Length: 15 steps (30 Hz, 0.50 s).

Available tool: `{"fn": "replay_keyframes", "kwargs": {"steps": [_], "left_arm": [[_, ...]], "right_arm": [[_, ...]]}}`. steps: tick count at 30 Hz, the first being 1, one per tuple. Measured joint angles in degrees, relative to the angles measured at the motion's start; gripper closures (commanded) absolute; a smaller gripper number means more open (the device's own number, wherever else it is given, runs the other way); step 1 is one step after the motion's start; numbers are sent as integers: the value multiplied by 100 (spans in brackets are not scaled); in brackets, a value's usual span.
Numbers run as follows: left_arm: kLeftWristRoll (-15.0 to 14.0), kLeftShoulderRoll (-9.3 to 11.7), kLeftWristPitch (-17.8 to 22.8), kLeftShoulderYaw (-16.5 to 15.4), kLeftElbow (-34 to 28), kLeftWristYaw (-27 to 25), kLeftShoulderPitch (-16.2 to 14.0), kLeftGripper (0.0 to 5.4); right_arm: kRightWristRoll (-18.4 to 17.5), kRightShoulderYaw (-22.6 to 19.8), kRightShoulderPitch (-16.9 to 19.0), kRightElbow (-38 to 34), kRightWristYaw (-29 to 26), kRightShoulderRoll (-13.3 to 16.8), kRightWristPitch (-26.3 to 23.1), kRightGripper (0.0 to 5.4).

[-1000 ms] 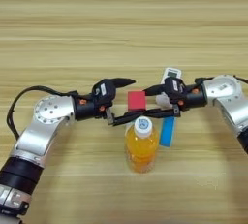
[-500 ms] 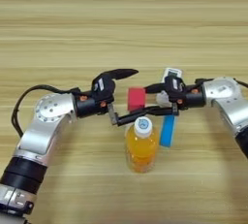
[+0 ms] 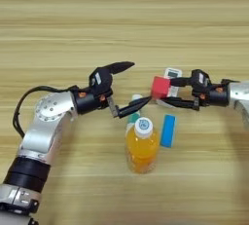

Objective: Move the objects on the table

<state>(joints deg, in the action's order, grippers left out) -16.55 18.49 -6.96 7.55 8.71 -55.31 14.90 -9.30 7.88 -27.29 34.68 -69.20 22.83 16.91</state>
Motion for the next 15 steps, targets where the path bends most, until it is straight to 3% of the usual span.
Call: {"fn": "replay_keyframes", "kwargs": {"steps": [8, 15], "left_arm": [[53, -137, -162, -256, 576, 459, 135, 0], [93, -159, -245, -281, 770, 518, 153, 0]], "right_arm": [[-217, -398, 779, -585, 1, 555, -35, 305], [-210, -534, 1143, -745, 66, 831, -85, 305]]}}
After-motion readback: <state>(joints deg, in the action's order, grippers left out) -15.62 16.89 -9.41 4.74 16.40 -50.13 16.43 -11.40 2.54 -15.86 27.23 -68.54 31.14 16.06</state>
